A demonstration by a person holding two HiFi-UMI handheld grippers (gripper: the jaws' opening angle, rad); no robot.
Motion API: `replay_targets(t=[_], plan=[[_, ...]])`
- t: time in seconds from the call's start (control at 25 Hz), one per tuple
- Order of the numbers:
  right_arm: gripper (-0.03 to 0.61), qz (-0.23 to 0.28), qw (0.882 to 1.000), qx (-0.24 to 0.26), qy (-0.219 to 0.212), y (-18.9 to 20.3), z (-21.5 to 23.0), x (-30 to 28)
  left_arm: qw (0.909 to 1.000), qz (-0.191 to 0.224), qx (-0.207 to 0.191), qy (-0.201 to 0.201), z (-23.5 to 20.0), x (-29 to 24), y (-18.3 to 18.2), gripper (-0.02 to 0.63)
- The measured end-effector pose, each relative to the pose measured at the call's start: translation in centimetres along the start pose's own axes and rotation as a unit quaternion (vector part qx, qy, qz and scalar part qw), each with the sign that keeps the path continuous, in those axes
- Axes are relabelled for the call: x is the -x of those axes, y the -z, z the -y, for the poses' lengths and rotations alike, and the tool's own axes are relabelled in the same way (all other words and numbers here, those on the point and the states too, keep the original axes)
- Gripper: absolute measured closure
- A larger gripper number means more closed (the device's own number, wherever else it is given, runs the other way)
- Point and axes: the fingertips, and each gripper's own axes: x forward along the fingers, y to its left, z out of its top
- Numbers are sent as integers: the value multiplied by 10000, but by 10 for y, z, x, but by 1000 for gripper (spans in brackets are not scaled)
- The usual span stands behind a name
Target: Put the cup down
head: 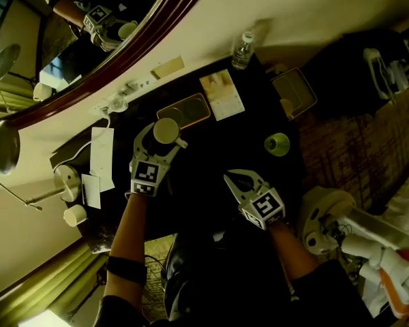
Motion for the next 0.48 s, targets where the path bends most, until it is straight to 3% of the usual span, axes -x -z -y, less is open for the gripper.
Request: replay_targets(t=[0.24, 0.48], plan=[[565, 60, 9974, 541, -482, -22, 5, -3, 9973, -75, 236, -686, 23, 27, 22, 238], [565, -189, 9915, 982, -836, -24, 14, -9, 9801, -230, 1029, -1682, 42, 51, 60, 238]])
